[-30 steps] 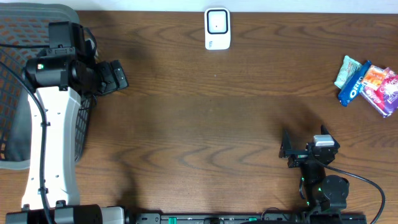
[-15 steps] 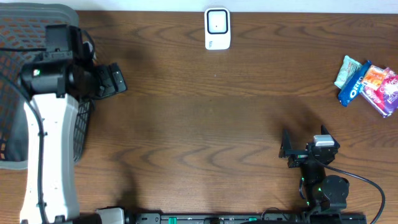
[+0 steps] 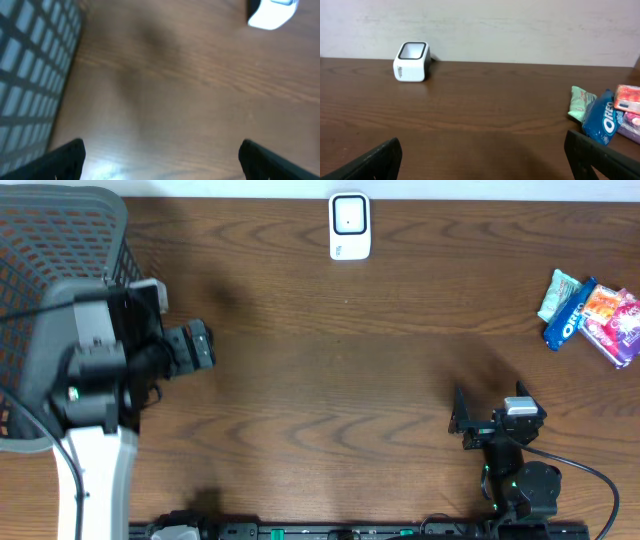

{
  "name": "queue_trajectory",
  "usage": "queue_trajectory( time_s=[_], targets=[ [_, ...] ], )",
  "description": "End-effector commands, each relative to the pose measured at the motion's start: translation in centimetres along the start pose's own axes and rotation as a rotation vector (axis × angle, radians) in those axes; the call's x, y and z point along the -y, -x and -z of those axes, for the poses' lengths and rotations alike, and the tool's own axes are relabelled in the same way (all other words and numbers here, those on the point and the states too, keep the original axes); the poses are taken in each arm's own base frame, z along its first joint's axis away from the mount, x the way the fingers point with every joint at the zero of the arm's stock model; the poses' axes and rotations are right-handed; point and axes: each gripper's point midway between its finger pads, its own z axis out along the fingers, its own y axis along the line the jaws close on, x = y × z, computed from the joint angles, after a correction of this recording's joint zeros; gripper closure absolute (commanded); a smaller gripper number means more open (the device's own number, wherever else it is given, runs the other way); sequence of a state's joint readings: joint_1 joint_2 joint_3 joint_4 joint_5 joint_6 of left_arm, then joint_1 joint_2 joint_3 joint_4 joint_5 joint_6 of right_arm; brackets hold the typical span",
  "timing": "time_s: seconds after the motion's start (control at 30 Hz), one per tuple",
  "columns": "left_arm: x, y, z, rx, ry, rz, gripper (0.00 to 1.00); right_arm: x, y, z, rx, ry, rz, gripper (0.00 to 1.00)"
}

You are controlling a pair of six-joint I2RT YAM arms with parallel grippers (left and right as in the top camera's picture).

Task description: Scan the item barcode

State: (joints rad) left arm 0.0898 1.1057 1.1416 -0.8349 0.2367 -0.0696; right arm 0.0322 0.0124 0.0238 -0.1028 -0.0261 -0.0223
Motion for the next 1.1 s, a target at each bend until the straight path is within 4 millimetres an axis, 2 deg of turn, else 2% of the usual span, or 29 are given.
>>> queue_trajectory(
  time_s=[0.0,0.23,0.47,0.83,1.07],
  targets=[
    [1.2,-1.1,0.6,0.072,-0.082,-0.048,0.02,0.3,-0.1,0.0,0.003,-0.015,-0.007,0.01],
    [2.7,-2.9,1.2,0.318,-0.165,-0.139,0.02,0.3,-0.1,0.0,0.003,-0.015,-0.007,0.01],
    [2.4,-4.8,2.2,0.477,-0.179,-0.172,0.02,0.3,-0.1,0.0,0.003,-0.015,-0.007,0.01],
    [2.1,-5.5,1.1,0.634,-0.21,-0.172,0.02,0.3,-0.1,0.0,0.003,-0.015,-0.007,0.01],
    [2.0,-5.7,1.2,0.756,-0.223,-0.195,0.02,0.3,-0.1,0.0,0.003,-0.015,-0.007,0.01]
  ],
)
